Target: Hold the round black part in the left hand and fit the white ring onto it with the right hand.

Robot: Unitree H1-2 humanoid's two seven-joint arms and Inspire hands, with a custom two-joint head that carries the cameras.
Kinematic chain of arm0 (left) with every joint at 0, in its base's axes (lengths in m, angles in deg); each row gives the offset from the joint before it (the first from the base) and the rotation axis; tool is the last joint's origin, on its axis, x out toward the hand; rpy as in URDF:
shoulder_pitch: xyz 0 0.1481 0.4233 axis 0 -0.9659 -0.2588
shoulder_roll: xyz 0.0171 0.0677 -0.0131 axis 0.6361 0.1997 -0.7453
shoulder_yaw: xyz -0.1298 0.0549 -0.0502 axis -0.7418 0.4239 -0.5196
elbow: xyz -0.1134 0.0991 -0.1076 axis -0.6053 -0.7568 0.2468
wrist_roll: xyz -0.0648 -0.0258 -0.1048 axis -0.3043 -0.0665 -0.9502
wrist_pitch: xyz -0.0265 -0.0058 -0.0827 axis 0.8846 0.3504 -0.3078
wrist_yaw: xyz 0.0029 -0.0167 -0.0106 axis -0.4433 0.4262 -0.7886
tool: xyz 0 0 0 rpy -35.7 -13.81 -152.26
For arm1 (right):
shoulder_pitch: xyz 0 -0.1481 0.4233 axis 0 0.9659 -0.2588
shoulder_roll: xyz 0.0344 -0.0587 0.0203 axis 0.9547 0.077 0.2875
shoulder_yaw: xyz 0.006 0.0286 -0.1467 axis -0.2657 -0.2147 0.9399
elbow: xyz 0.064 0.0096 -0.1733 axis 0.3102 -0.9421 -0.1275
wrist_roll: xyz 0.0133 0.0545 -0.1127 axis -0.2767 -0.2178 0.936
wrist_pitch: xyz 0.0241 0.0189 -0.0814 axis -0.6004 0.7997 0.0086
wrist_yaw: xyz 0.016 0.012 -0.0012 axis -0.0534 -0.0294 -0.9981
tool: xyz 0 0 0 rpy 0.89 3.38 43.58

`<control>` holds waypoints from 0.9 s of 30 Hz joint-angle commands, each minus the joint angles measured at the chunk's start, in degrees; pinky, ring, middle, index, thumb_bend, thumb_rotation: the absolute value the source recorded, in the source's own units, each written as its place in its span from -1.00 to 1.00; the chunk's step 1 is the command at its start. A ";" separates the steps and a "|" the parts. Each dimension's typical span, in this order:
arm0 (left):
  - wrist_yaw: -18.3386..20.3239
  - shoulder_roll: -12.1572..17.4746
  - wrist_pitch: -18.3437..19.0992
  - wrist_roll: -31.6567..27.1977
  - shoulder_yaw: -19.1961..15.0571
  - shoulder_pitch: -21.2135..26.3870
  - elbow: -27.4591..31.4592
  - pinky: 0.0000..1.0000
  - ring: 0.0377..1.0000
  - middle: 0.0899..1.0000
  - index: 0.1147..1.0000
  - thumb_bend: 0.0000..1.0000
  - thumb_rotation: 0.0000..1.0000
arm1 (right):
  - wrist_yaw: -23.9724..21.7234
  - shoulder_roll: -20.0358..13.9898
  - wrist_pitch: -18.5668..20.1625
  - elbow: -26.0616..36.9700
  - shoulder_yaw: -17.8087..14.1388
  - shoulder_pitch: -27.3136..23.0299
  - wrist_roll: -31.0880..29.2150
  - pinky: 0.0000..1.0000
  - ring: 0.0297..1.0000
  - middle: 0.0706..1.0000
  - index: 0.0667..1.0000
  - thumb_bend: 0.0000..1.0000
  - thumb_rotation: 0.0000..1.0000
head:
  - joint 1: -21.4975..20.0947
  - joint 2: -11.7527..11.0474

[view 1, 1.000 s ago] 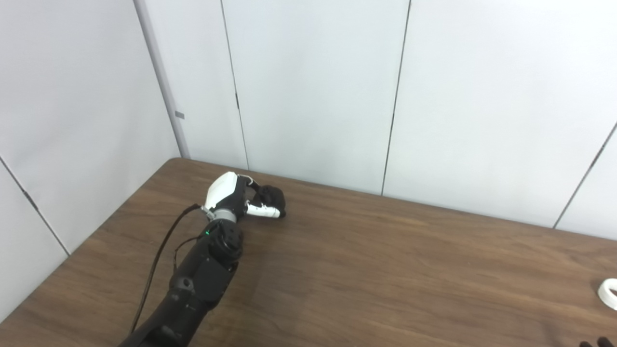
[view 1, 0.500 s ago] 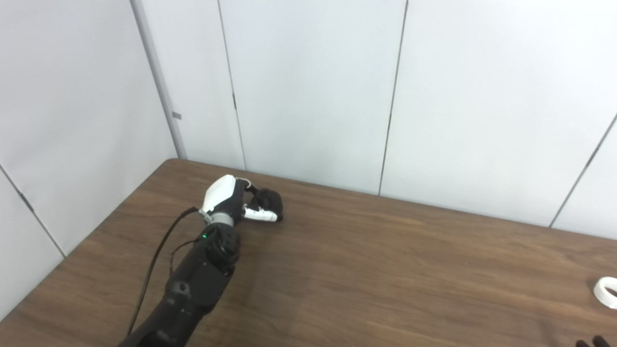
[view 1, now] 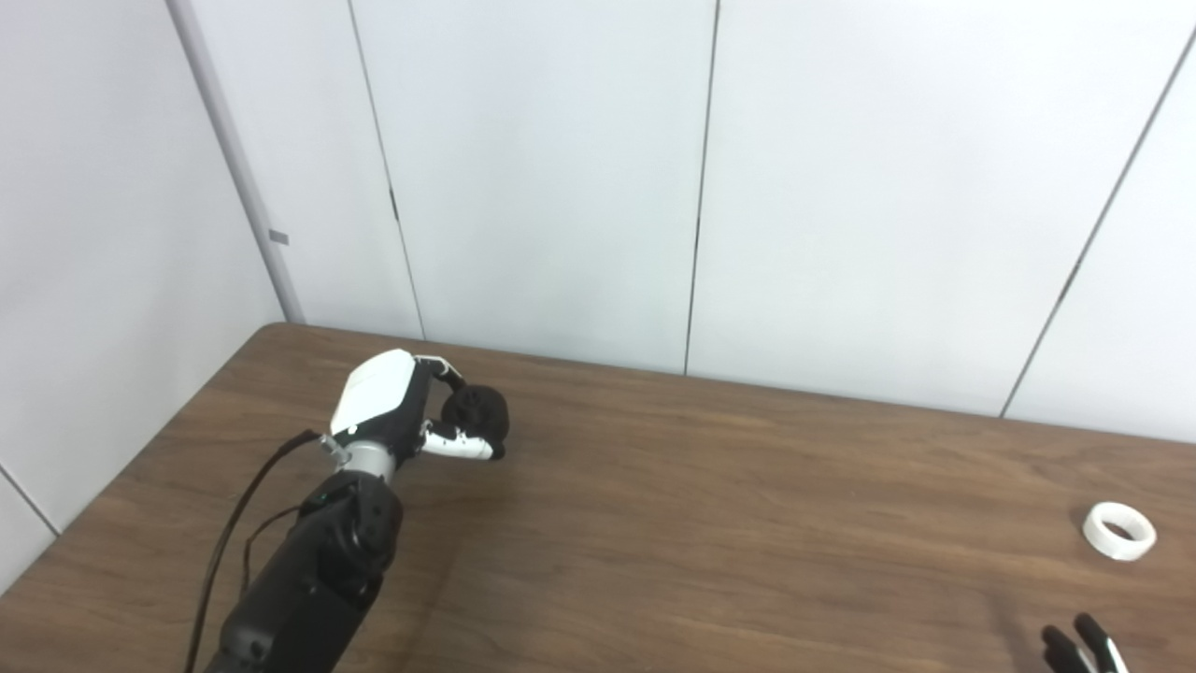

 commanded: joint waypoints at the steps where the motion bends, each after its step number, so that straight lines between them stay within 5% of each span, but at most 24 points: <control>1: 1.08 1.48 1.11 1.95 -0.04 0.81 4.27 1.00 0.80 0.52 -0.17 0.04 -0.91 | 0.61 0.26 0.01 1.00 0.32 -0.37 1.02 1.00 0.91 0.86 0.97 0.20 1.00 | -0.21 0.06; 15: 8.36 -3.45 0.05 6.42 5.02 -7.61 21.42 1.00 0.78 0.53 -0.17 0.05 -0.89 | 1.37 0.61 -0.23 1.21 1.73 -0.67 2.18 1.00 0.89 0.86 0.91 0.27 1.00 | -4.55 1.28; 27: 8.88 -9.56 -6.52 10.95 11.83 -13.09 23.71 1.00 0.78 0.54 -0.17 0.05 -0.89 | 2.72 2.28 1.06 2.04 3.40 -1.11 4.83 1.00 0.85 0.87 0.95 0.41 1.00 | -8.69 3.33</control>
